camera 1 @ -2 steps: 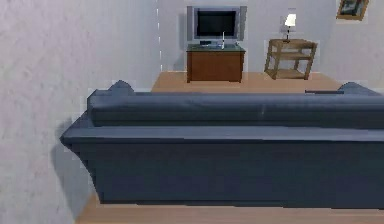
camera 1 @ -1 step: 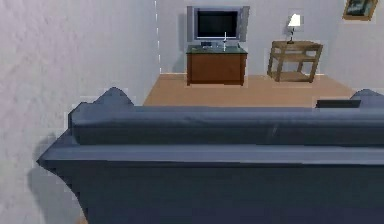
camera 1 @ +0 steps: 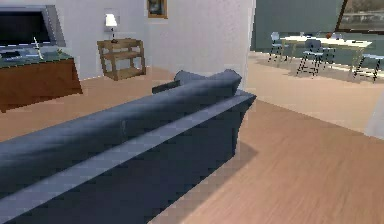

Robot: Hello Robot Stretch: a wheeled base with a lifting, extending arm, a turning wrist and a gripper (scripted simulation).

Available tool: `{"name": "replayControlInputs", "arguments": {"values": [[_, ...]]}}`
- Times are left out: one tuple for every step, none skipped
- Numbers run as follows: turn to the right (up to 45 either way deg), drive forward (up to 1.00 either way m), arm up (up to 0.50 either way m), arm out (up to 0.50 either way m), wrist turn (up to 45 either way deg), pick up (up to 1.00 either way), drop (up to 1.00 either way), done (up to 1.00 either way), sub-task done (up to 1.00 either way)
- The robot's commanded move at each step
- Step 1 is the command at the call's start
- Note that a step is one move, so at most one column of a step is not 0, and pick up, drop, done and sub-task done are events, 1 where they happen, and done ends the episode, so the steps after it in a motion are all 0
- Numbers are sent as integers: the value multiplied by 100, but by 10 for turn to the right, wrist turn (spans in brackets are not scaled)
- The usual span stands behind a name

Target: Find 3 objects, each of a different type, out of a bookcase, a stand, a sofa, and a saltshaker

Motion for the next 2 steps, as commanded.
{"name": "replayControlInputs", "arguments": {"values": [[270,0,0,0,0,0,0,0,0],[0,65,0,0,0,0,0,0,0]]}}
